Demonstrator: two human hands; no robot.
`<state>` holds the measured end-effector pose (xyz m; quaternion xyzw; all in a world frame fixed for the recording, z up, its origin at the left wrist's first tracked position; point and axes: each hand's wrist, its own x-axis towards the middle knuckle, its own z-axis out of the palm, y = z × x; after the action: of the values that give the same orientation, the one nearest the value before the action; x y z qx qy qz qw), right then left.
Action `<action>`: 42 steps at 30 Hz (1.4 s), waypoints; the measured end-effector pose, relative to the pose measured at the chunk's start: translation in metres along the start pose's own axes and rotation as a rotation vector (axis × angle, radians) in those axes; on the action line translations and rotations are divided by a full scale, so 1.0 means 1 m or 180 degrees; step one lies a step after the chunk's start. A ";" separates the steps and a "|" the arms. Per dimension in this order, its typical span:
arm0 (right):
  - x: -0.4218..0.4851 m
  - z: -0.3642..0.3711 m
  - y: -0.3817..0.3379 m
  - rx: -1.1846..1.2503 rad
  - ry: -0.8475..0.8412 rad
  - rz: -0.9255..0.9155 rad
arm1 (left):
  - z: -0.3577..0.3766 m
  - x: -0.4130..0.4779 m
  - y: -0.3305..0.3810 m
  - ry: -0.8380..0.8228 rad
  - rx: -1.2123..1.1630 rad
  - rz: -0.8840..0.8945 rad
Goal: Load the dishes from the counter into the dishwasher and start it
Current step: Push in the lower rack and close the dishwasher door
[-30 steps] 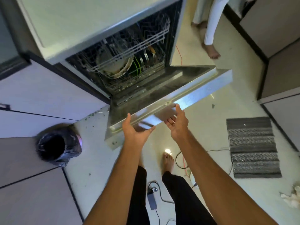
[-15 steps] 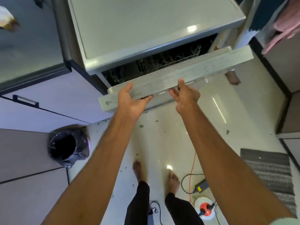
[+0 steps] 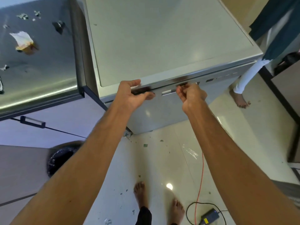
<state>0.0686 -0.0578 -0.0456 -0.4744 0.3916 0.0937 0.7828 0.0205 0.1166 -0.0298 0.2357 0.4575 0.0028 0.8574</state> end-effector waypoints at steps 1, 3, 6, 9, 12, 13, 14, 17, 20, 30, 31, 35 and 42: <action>0.001 0.002 -0.001 0.0037 0.0011 0.0002 | 0.000 0.002 0.001 -0.0033 -0.0042 -0.0053; 0.001 0.010 -0.003 0.0014 0.0105 -0.0021 | 0.000 0.004 0.002 -0.0079 -0.0066 -0.0128; -0.003 0.015 -0.004 -0.0091 0.0129 -0.0048 | 0.000 0.004 0.001 -0.0138 -0.0056 -0.0192; -0.006 0.012 -0.003 -0.0135 0.0045 -0.0025 | 0.000 0.000 0.001 -0.0222 -0.0094 -0.0253; -0.005 0.010 -0.004 -0.0108 -0.0061 -0.0022 | -0.001 -0.002 0.001 -0.0253 -0.0099 -0.0251; -0.005 0.009 -0.004 -0.0110 -0.0103 -0.0019 | -0.001 -0.003 0.000 -0.0278 -0.0138 -0.0233; -0.006 0.007 -0.003 -0.0136 -0.0159 -0.0019 | -0.002 -0.005 -0.002 -0.0320 -0.0183 -0.0219; -0.012 -0.004 0.007 -0.0387 -0.0437 -0.0096 | -0.013 -0.016 -0.008 -0.0518 0.0238 -0.0077; -0.023 -0.014 0.028 -0.0877 -0.0689 -0.0358 | -0.036 -0.028 -0.015 -0.0502 0.1638 0.0303; -0.066 -0.006 0.061 -0.2082 -0.1216 -0.1349 | -0.077 -0.049 0.010 0.0119 0.3433 0.1875; -0.072 0.001 0.059 -0.2180 -0.1280 -0.1451 | -0.076 -0.053 0.015 0.0161 0.3536 0.1981; -0.097 0.037 0.044 -0.2533 -0.1573 -0.1889 | -0.075 -0.066 0.046 0.0211 0.3844 0.2396; -0.133 0.127 0.016 -0.2923 -0.1944 -0.2556 | -0.056 -0.076 0.138 0.0465 0.3902 0.2997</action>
<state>0.0372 0.0844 0.0675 -0.8193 -0.1328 0.0823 0.5517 -0.0384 0.2447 0.0597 0.8367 0.2843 0.1289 0.4500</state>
